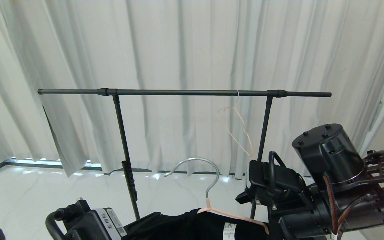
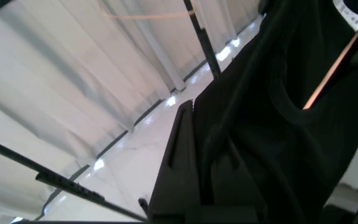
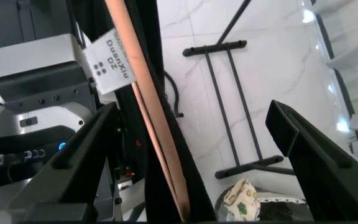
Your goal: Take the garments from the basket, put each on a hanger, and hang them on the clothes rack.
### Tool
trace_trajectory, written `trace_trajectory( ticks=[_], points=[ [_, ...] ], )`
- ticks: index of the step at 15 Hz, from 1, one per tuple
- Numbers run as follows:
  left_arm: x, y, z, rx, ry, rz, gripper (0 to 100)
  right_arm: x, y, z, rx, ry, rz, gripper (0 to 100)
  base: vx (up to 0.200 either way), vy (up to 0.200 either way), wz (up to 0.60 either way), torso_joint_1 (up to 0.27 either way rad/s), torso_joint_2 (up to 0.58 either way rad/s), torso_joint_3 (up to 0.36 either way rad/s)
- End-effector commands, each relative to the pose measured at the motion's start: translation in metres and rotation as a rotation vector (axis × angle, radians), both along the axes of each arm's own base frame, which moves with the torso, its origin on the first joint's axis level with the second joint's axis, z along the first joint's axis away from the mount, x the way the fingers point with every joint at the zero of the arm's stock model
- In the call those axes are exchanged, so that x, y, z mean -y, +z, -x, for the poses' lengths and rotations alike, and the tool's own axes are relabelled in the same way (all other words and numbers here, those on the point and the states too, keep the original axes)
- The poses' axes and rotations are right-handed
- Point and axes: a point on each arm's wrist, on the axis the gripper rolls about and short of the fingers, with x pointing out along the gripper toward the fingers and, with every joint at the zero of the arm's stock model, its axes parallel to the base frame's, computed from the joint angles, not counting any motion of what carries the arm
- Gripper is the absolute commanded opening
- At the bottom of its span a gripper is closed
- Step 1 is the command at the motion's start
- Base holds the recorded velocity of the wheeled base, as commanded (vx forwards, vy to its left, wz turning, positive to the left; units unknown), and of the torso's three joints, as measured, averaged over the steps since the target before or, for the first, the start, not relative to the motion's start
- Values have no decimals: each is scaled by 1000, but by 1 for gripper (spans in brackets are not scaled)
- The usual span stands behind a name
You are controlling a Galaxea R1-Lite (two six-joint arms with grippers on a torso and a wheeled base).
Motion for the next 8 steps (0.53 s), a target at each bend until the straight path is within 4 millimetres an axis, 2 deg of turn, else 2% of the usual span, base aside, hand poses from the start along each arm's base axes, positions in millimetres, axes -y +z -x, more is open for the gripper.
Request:
trace_trajectory(
  ticks=[1, 6, 7, 8],
  points=[
    [0, 0, 0, 4, 0, 7, 0, 0, -3, 0, -5, 1, 8, 100, 0, 0, 0, 0, 0, 0],
    [1, 1, 0, 7, -3, 10, 0, 0, -3, 0, 10, -20, 19, 100, 0, 0, 0, 0, 0, 0],
    [1, 1, 0, 7, -3, 10, 0, 1, -3, 0, 10, -21, 20, 0, 0, 0, 0, 0, 0, 0],
    [1, 1, 0, 8, -3, 11, 0, 0, -3, 0, 11, -21, 22, 0, 0, 0, 0, 0, 0, 0]
  ],
)
